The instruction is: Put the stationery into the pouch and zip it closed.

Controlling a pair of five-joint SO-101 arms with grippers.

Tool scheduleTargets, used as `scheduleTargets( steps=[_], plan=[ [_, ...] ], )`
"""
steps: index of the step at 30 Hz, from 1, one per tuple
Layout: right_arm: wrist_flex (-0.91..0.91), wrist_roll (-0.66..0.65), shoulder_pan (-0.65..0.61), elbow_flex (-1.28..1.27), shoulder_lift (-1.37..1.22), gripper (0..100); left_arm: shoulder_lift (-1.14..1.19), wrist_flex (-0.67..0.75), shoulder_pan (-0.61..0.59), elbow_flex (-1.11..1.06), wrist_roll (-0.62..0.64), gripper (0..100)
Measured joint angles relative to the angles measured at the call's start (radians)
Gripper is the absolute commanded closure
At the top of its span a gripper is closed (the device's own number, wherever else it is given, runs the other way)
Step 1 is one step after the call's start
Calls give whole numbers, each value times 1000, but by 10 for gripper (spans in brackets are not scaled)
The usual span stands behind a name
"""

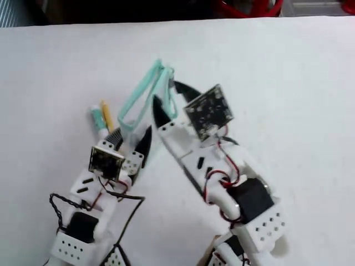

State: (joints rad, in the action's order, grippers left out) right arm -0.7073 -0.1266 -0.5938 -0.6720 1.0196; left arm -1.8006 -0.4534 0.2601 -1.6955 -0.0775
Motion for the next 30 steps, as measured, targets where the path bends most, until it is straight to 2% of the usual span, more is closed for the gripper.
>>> scheduleTargets(
  steps=[4,7,12,20,24,30],
  plan=[
    [-78,0,147,-21,106,843,0,0,0,0,0,932],
    [-89,-3,253,-129,170,843,2,0,0,0,0,966],
    [18,-3,428,-397,218,843,11,25,0,0,0,968],
    [322,-3,463,-760,219,843,12,86,0,0,0,969],
    [463,-3,462,-864,219,843,12,104,72,0,-2,966],
    [509,-3,462,-890,221,843,12,77,157,25,-2,952]
  ],
)
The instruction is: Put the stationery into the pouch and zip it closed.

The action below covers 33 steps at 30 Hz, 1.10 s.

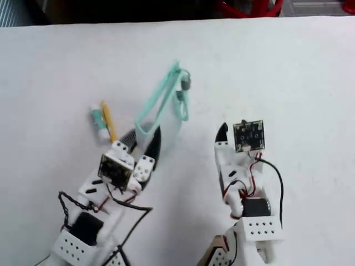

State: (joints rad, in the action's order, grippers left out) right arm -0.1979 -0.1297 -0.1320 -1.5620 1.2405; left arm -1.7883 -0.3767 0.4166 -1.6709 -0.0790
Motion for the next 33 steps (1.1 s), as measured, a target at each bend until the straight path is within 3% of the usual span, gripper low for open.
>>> scheduleTargets(
  steps=[7,15,19,27,33],
  plan=[
    [2,0,77,0,0,843,63,-69,57,141,0,936],
    [29,0,123,0,0,843,555,3,64,350,8,976],
    [31,0,130,0,0,843,649,25,78,410,6,964],
    [31,0,132,0,0,843,678,173,123,436,6,967],
    [31,0,183,0,0,843,896,341,123,473,6,969]
  ],
)
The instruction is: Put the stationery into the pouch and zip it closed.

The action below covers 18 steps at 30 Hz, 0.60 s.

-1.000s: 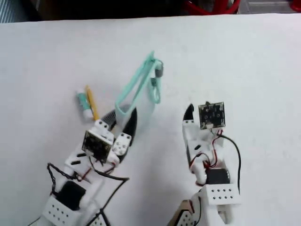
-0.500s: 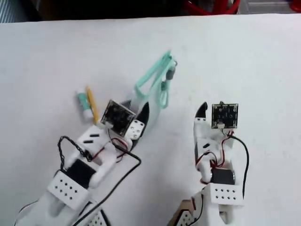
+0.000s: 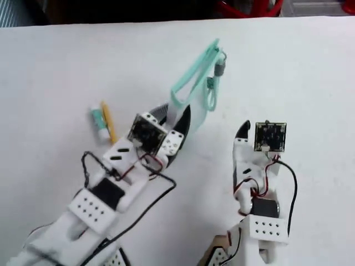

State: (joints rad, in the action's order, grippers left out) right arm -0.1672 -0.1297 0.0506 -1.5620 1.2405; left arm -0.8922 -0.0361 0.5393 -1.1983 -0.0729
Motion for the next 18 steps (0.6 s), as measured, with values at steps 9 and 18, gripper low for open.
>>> scheduleTargets(
  steps=[9,18],
  plan=[
    [0,0,-6,0,0,843,201,23,-31,153,0,969],
    [0,0,-6,0,0,843,207,29,-14,132,0,965]
  ],
)
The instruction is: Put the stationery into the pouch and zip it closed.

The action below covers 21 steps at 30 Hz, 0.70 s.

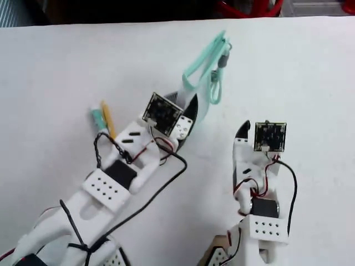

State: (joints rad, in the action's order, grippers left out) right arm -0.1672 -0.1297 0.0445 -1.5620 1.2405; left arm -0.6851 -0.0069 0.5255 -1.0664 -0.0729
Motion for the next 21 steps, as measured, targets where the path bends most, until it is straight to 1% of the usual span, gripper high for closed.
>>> scheduleTargets(
  steps=[4,10,17,21],
  plan=[
    [0,0,0,0,0,843,2,0,0,-51,0,963],
    [0,0,0,0,0,843,-5,18,0,-100,-3,902],
    [0,0,0,0,0,843,-18,20,0,-126,-3,893],
    [0,0,0,0,0,843,-51,-43,0,-126,-5,857]
  ],
)
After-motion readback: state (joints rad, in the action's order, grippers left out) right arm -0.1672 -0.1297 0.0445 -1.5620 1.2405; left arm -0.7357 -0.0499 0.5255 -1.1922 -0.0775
